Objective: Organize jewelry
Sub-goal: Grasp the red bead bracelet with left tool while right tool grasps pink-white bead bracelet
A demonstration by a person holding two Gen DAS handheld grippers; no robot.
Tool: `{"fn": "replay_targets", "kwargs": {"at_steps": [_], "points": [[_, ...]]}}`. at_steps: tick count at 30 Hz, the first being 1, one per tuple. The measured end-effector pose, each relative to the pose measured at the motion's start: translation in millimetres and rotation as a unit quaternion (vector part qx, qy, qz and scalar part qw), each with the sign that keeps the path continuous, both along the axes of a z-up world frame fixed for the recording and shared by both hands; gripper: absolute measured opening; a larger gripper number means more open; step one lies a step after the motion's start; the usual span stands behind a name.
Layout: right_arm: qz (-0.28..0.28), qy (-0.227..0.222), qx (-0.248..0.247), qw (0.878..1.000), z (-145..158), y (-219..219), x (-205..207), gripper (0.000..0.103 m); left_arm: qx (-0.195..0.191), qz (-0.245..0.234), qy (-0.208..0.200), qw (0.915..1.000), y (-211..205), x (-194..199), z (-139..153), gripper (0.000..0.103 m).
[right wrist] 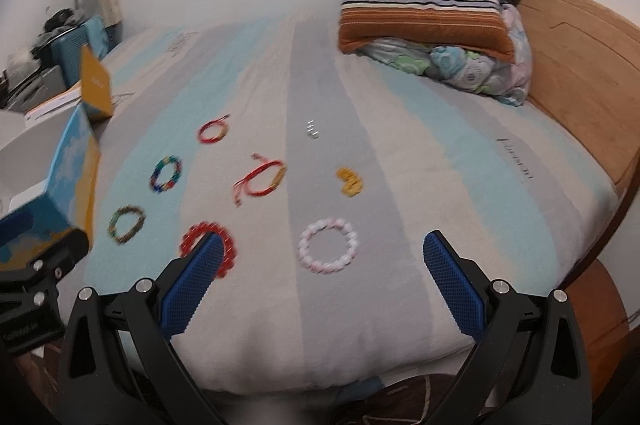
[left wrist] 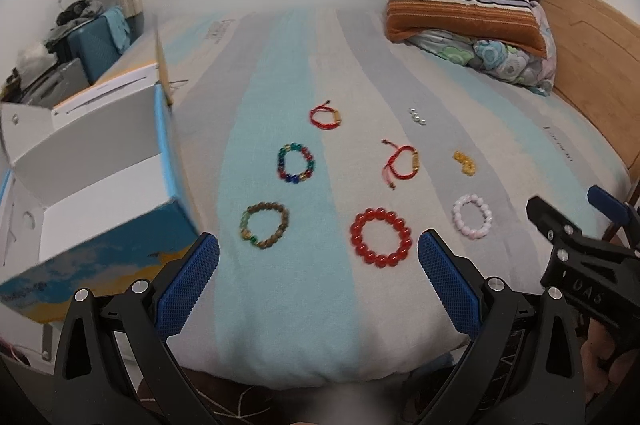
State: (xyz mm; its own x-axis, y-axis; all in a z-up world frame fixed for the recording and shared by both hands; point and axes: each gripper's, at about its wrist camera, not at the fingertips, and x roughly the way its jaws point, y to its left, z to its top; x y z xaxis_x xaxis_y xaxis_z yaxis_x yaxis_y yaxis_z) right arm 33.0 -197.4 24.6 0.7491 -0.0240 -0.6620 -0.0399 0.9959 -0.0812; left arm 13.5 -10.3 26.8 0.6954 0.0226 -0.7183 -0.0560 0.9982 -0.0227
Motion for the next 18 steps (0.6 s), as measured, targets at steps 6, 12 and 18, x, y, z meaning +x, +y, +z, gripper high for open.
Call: {"fn": "replay_targets", "kwargs": {"at_steps": [6,12,18], "points": [[-0.014,0.026,-0.013,0.999,8,-15,40,0.096,0.002,-0.035,0.035,0.9988,-24,50,-4,0.097],[-0.029,0.067,-0.001,0.997,-18,-34,85,0.096,-0.002,-0.055,0.095,0.9940,-41,99,-43,0.097],[-0.022,0.120,0.020,0.992,-69,-42,113,0.094,0.010,-0.067,0.139,0.9879,-56,123,-91,0.097]]}}
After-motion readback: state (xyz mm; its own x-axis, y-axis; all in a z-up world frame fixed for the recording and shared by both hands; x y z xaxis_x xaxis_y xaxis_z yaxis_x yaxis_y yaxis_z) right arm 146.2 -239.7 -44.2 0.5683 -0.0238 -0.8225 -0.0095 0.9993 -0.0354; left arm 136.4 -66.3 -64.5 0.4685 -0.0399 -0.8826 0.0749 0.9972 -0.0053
